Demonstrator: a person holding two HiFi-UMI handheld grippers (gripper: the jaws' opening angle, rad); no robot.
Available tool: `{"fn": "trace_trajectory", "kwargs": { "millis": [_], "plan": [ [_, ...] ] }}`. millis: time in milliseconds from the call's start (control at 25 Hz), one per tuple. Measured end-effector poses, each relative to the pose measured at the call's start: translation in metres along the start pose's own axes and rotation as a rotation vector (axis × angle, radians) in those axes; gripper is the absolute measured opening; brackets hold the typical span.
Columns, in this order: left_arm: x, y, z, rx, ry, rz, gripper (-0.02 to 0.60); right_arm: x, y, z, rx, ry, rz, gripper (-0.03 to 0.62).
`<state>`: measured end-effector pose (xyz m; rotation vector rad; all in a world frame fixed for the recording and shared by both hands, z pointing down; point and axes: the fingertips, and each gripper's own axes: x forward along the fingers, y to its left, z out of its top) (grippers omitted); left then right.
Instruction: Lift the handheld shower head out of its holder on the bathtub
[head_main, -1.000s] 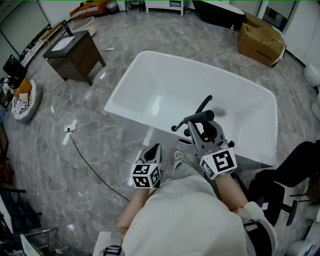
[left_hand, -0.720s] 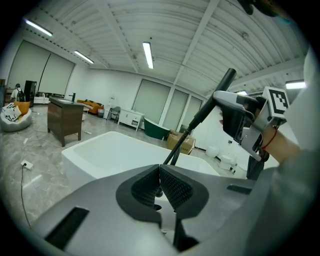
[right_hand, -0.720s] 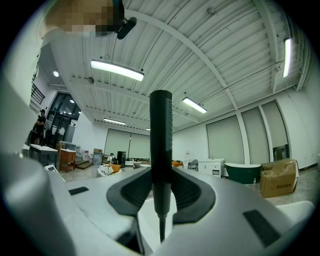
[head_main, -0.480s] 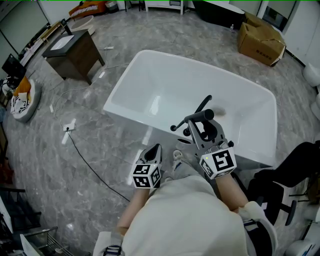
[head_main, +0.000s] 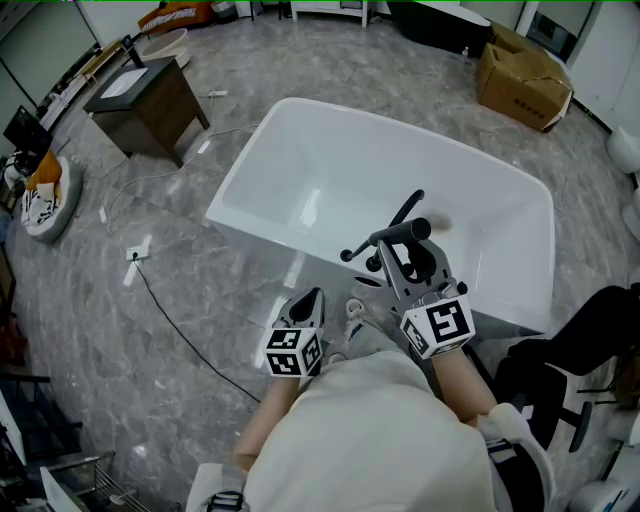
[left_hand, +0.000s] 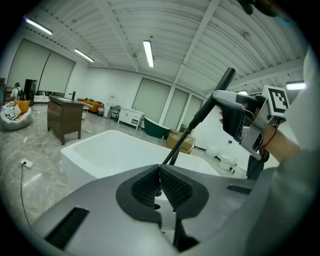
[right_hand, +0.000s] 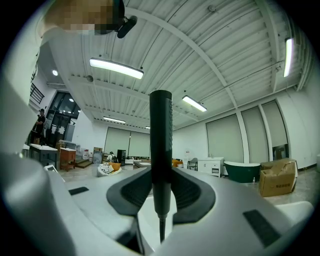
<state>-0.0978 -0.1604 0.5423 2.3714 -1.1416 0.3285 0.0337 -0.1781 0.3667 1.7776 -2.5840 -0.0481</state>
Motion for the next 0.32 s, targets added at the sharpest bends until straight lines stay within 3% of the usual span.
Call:
{"fn": "trace_trajectory", "kwargs": {
  "millis": [320],
  "plan": [
    [-0.0001,0.0003,-0.0015,0.002,-0.001,0.002,0.020,0.0007,0.0007,-0.0007,0.009,0.000,-0.001,0.127]
  ]
}}
